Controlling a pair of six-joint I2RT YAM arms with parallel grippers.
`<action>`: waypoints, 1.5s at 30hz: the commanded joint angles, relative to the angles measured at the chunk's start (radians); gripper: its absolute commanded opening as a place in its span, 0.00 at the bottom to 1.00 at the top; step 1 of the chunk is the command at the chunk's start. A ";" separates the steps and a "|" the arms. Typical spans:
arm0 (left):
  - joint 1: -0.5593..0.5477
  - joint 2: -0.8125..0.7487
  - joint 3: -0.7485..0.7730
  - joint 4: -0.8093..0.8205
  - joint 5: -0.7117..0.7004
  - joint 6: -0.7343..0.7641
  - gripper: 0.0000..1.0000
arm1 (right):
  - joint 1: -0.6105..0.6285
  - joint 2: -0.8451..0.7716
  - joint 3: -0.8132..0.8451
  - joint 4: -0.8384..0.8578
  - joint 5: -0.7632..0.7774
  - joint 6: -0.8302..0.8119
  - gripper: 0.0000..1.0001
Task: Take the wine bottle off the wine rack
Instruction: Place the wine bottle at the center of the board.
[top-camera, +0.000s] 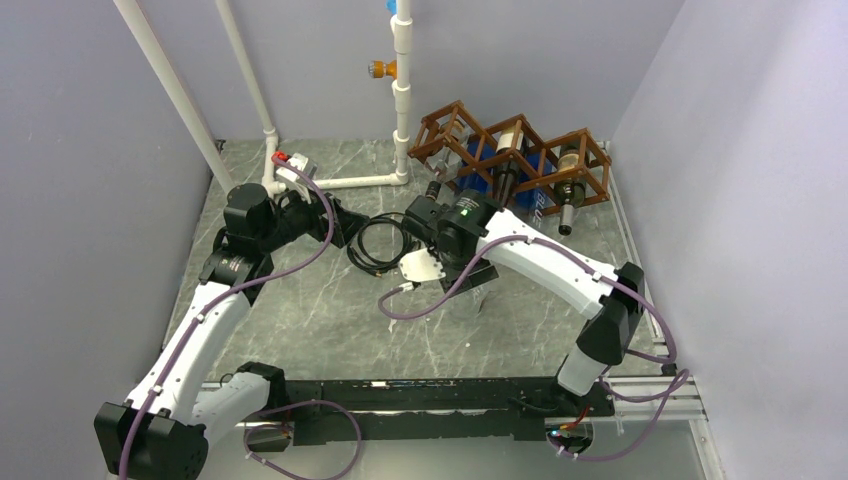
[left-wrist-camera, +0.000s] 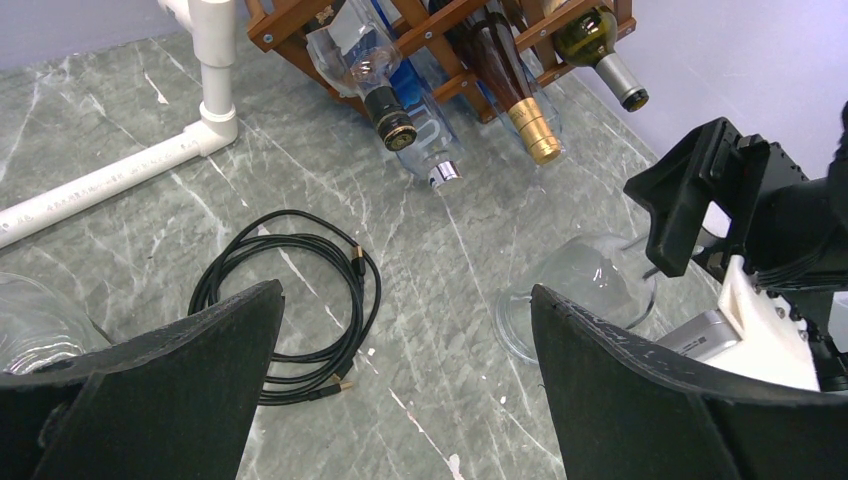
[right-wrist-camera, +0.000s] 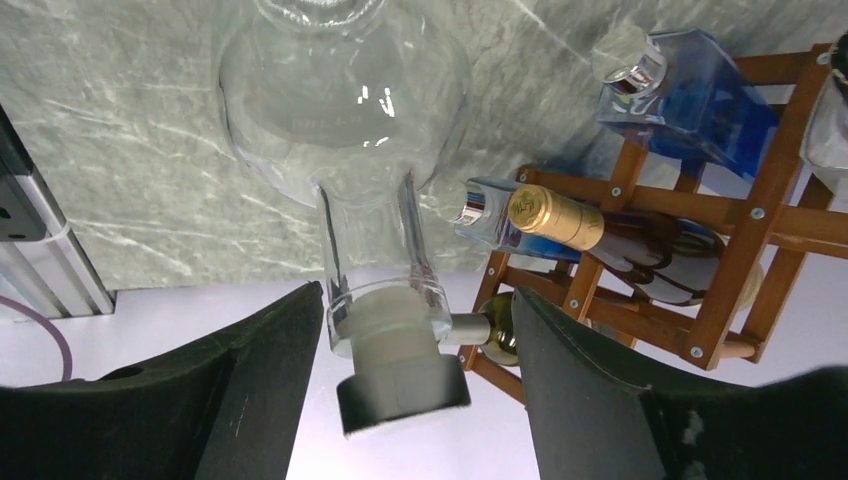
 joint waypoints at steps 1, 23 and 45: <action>0.005 -0.016 0.036 0.017 0.019 0.023 0.99 | 0.006 -0.036 0.072 -0.006 -0.042 0.016 0.72; 0.005 -0.022 0.034 0.025 0.049 0.021 0.99 | -0.111 -0.111 0.179 -0.004 -0.286 0.023 0.73; 0.009 0.018 0.024 0.088 0.256 -0.004 0.98 | -0.711 -0.568 -0.332 0.599 -0.983 0.343 0.89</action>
